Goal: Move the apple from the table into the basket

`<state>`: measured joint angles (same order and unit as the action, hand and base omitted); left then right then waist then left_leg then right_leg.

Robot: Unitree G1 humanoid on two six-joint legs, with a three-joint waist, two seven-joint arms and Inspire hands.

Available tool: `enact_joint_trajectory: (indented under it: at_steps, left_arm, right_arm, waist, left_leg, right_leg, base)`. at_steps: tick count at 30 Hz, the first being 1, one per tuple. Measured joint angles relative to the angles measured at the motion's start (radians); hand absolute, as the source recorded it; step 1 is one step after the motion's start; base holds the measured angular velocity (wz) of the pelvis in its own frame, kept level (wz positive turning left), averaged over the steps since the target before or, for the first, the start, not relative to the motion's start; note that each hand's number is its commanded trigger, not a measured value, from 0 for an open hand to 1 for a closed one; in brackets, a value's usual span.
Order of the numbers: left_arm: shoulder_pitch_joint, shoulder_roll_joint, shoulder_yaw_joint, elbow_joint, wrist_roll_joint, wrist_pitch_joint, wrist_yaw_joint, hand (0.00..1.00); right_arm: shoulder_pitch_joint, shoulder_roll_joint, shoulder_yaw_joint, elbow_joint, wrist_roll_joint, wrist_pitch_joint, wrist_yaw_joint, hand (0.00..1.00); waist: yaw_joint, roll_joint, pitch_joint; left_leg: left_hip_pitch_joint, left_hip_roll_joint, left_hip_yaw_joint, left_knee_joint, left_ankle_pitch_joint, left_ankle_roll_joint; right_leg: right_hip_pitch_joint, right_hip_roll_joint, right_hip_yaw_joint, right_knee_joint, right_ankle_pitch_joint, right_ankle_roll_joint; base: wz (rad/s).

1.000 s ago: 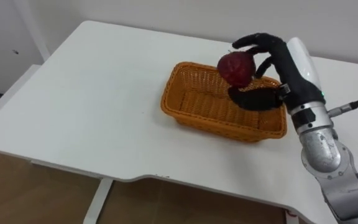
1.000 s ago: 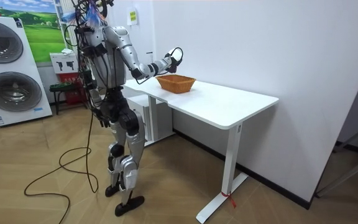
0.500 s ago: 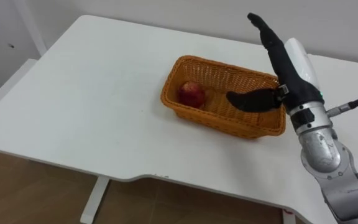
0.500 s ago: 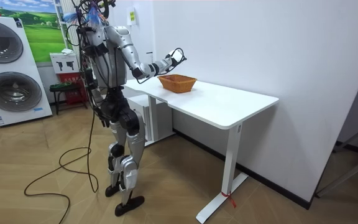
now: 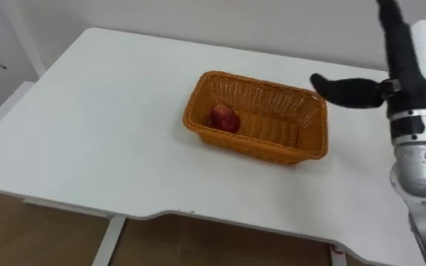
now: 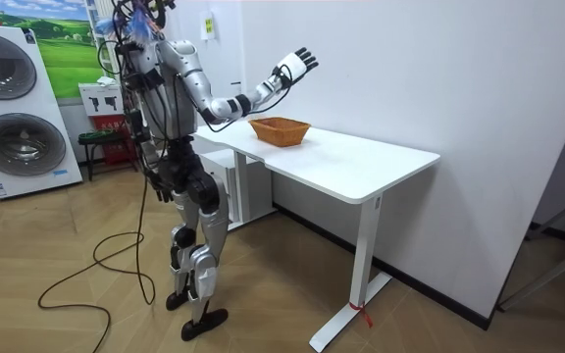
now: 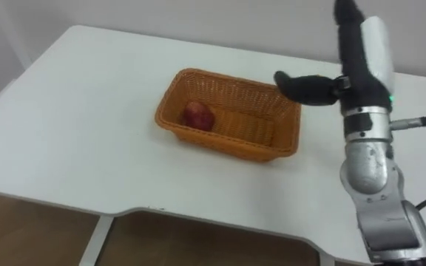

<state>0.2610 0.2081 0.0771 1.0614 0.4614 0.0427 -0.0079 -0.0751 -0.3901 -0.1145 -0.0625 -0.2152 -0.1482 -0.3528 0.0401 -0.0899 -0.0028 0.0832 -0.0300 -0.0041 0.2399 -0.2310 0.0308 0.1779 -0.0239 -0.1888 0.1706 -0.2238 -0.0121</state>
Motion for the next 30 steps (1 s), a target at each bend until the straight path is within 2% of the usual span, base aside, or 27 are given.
enact_joint_trajectory:
  at_steps: [3,4,8,12,15,17,20,24,25,26,30]
  left_arm:
    - [0.014,-0.002,0.022,-0.003,0.0,-0.012,0.006,0.0]
    - [0.015,-0.003,0.03,-0.004,0.001,-0.016,0.006,0.0]
    - [0.027,-0.003,0.055,-0.002,0.0,-0.019,0.03,0.0]
    - [0.034,-0.004,0.067,-0.014,0.001,-0.018,0.05,0.0]
    - [0.037,-0.007,0.069,-0.033,0.0,-0.018,0.067,0.0]
    - [0.041,-0.008,0.07,-0.038,0.0,-0.015,0.073,0.0]
    - [0.039,-0.011,0.074,-0.048,0.001,0.003,0.086,0.0]
    - [0.04,-0.013,0.078,-0.048,0.0,0.042,0.086,0.0]
    - [0.04,-0.019,0.09,-0.049,0.001,0.05,0.084,0.0]
    - [0.035,-0.026,0.111,-0.058,0.001,0.06,0.083,0.0]
    - [0.04,-0.029,0.137,-0.071,0.0,0.077,0.083,0.0]
  right_arm:
    - [0.0,-0.001,-0.098,0.0,0.048,-0.015,-0.087,0.0]
    - [0.0,-0.001,-0.14,0.005,0.06,-0.023,-0.121,0.0]
    - [0.001,-0.001,-0.26,0.016,0.095,-0.027,-0.278,0.0]
    - [0.002,-0.002,-0.337,0.053,0.142,-0.032,-0.39,0.0]
    - [0.042,-0.002,-0.399,0.093,0.223,-0.03,-0.47,0.0]
    - [0.069,-0.002,-0.422,0.131,0.286,-0.031,-0.529,0.0]
    - [0.095,-0.002,-0.44,0.255,0.357,-0.023,-0.576,0.0]
    - [0.152,0.0,-0.448,0.424,0.471,0.02,-0.583,0.0]
    - [0.163,0.003,-0.458,0.472,0.506,0.042,-0.582,0.0]
    - [0.182,0.004,-0.462,0.52,0.541,0.046,-0.582,0.0]
    - [0.187,0.009,-0.458,0.76,0.68,0.069,-0.552,0.0]
  waist:
    - [-0.017,-0.004,0.0034]
    - [-0.029,-0.002,0.0068]
    - [-0.052,-0.003,0.0061]
    - [-0.092,0.0,0.0052]
    - [-0.093,0.004,-0.0078]
    - [-0.095,0.009,-0.0089]
    - [-0.12,0.012,-0.0083]
    - [-0.122,0.01,-0.0058]
    - [-0.124,0.015,-0.005]
    - [-0.125,0.021,-0.0036]
    - [-0.124,0.024,-0.003]
  left_leg:
    - [0.0,0.002,0.01,0.001,0.0,0.0]
    - [-0.003,0.004,0.012,0.001,-0.001,0.0]
    - [-0.004,0.009,0.031,-0.004,-0.001,0.0]
    - [-0.005,0.01,0.035,-0.006,-0.001,0.0]
    - [-0.015,0.012,0.044,-0.004,-0.001,0.0]
    - [-0.005,0.014,0.056,-0.007,-0.001,0.0]
    - [-0.006,0.015,0.056,-0.012,-0.001,0.0]
    - [-0.001,0.016,0.06,-0.018,-0.001,0.0]
    - [-0.003,0.017,0.065,-0.019,-0.001,0.0]
    - [-0.006,0.017,0.065,-0.018,-0.001,0.0]
    - [-0.011,0.017,0.066,-0.017,-0.001,0.0]
  right_leg:
    - [-0.005,0.002,0.006,0.002,0.0,-0.001]
    - [-0.007,0.003,0.008,0.0,0.003,0.0]
    - [-0.021,0.006,0.022,0.011,0.003,0.0]
    - [-0.027,0.006,0.023,0.014,0.003,0.0]
    - [-0.04,0.007,0.03,0.016,0.004,0.0]
    - [-0.035,0.009,0.047,0.016,0.004,0.0]
    - [-0.038,0.01,0.049,0.016,0.005,-0.002]
    - [-0.036,0.01,0.056,0.018,0.006,-0.002]
    - [-0.04,0.012,0.064,0.018,0.006,-0.003]
    - [-0.041,0.012,0.065,0.016,0.007,-0.002]
    - [-0.045,0.012,0.067,0.015,0.007,-0.003]
  base:
    - [-0.09]
    - [-0.08]
    - [-0.13]
    - [-0.03]
    - [-0.09]
    - [-0.16]
    - [-0.03]
    - [-0.02]
    - [-0.07]
    - [-0.06]
    - [0.0]
